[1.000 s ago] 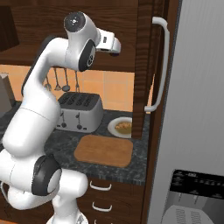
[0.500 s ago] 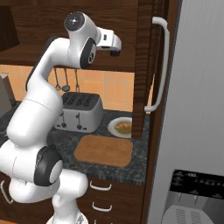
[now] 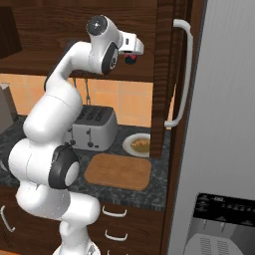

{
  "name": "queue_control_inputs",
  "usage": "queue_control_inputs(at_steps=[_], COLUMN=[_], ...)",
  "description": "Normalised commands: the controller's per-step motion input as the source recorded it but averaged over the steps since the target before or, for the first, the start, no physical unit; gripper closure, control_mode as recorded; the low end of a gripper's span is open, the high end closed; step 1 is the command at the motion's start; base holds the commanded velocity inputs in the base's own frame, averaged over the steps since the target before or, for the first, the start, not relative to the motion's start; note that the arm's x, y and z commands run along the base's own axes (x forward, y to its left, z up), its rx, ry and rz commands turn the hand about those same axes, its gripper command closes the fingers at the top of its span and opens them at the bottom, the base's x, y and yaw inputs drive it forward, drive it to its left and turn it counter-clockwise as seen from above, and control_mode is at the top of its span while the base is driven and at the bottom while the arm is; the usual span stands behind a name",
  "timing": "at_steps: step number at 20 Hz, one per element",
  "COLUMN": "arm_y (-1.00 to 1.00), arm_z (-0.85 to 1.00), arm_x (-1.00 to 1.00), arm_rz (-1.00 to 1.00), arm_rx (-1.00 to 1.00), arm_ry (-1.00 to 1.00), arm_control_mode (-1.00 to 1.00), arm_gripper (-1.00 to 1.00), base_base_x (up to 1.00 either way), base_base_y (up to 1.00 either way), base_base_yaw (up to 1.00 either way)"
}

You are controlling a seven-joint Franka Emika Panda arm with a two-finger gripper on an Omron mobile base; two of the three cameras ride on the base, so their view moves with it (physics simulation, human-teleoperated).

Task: From the different types of pastries on the counter, select a croissant and place it on the cutting board. Then retrieve a jar of jam from the cabinet and place it alongside the croissant on the cutting board.

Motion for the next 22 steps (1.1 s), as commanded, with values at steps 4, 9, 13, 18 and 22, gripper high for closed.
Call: queue_control_inputs(at_steps=[4, 9, 13, 18, 22], arm_y=[-0.02, -0.14, 0.00, 0.00, 0.07], arm_z=[0.00, -0.13, -0.19, -0.09, -0.01], arm_x=[0.31, 0.18, 0.49, 0.44, 0.24], arm_rz=[0.00, 0.00, 0.00, 0.00, 0.00], arm_rx=[0.05, 0.00, 0.00, 0.01, 0.01], arm_ry=[0.02, 0.01, 0.00, 0.00, 0.00], arm_control_mode=[-1.00, -1.00, -1.00, -1.00, -1.00], arm_gripper=[-1.00, -1.00, -1.00, -1.00, -1.00], base_base_x=[0.00, 0.00, 0.00, 0.00, 0.00], base_base_y=[0.00, 0.00, 0.00, 0.00, 0.00], base_base_yaw=[0.00, 0.00, 0.00, 0.00, 0.00])
